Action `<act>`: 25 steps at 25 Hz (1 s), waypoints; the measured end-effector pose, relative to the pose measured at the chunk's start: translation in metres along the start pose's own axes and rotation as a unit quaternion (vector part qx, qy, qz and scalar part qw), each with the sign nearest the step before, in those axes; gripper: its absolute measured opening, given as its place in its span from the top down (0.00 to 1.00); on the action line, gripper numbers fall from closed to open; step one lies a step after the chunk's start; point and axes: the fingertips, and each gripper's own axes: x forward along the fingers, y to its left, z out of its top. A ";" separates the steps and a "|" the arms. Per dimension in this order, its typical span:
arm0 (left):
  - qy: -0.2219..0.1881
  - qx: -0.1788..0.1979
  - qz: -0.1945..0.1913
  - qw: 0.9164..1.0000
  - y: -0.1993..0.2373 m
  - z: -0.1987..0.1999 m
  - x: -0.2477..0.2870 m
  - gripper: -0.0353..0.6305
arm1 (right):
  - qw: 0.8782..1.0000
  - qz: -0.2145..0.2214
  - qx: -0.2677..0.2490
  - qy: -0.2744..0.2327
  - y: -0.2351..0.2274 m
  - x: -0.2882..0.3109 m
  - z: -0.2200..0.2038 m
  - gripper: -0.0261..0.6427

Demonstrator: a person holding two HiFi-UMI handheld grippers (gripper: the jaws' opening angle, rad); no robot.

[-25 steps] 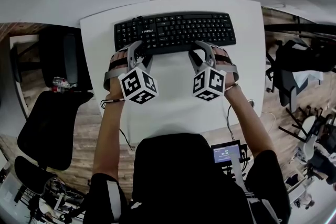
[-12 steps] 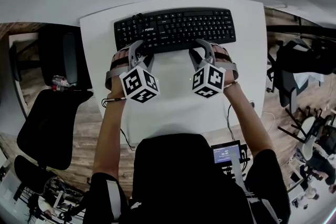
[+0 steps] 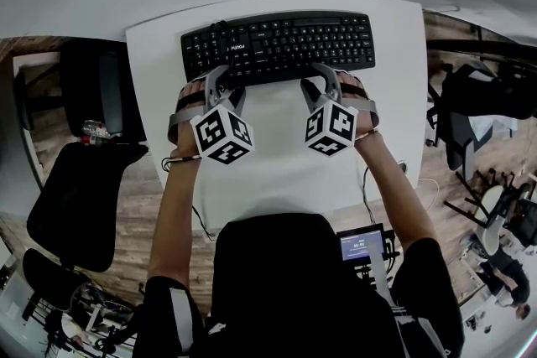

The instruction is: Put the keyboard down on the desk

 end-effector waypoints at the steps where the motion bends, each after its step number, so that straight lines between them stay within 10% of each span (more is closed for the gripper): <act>1: -0.001 -0.002 -0.003 1.000 -0.001 0.000 0.001 0.58 | 1.000 0.000 0.002 0.000 0.001 0.000 0.000 0.71; 25: -0.038 -0.054 0.068 0.995 0.016 0.023 -0.065 0.82 | 0.992 -0.030 0.105 -0.066 -0.025 -0.063 0.031 0.79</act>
